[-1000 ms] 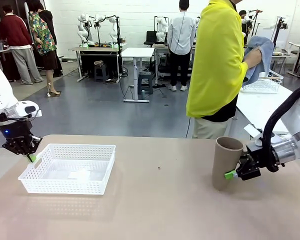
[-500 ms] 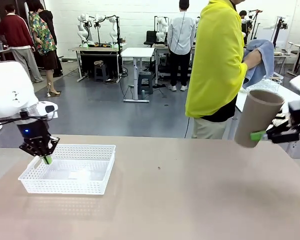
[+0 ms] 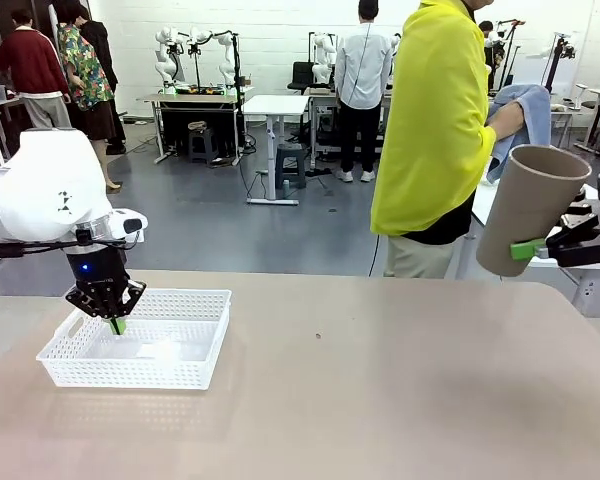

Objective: Clean and organize the cups into the basket.
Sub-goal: Pick up the Organizing basket and move it to the center of the table, then pick up the Reusable plastic cup from the right side of the table and place it inside the Organizing basket.

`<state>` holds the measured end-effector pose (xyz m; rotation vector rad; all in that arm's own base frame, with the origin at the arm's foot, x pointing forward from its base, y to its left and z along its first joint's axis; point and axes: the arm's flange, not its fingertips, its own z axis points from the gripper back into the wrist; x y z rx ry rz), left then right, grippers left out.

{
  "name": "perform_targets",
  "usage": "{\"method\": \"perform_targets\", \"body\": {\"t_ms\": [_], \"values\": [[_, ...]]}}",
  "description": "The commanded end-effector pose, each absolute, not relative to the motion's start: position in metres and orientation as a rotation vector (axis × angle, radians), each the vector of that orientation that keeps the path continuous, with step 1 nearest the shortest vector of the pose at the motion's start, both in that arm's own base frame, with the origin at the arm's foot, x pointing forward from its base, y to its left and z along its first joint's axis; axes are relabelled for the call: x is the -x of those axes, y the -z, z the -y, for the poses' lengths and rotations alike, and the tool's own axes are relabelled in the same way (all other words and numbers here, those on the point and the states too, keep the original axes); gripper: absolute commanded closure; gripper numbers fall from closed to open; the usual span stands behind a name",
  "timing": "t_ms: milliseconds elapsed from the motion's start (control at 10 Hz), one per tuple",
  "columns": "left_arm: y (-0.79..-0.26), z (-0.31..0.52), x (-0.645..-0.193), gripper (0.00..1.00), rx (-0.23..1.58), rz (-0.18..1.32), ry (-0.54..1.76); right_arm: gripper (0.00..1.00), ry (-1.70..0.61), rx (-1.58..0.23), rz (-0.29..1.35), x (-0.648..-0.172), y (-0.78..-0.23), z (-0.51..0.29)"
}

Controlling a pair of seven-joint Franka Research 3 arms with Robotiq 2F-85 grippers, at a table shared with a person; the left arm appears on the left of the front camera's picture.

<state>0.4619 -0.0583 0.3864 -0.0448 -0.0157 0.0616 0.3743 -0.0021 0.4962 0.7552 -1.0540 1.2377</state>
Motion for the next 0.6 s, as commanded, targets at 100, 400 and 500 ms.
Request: {"method": "perform_targets", "body": {"t_ms": [100, 400, 500], "values": [[-0.397, 0.020, -0.447, 0.44, 0.050, 0.056, 0.016, 0.39, -1.222, -0.771, 1.019, -0.374, -0.474, -0.004], [-0.417, -0.027, -0.425, 0.00, 0.057, 0.107, 0.017, 0.39, -1.208, -0.767, 1.004, -0.376, -0.467, -0.004], [-0.424, -0.045, -0.420, 0.00, 0.053, 0.128, 0.008, 0.39, -1.197, -0.761, 1.005, -0.377, -0.465, -0.003]]}}
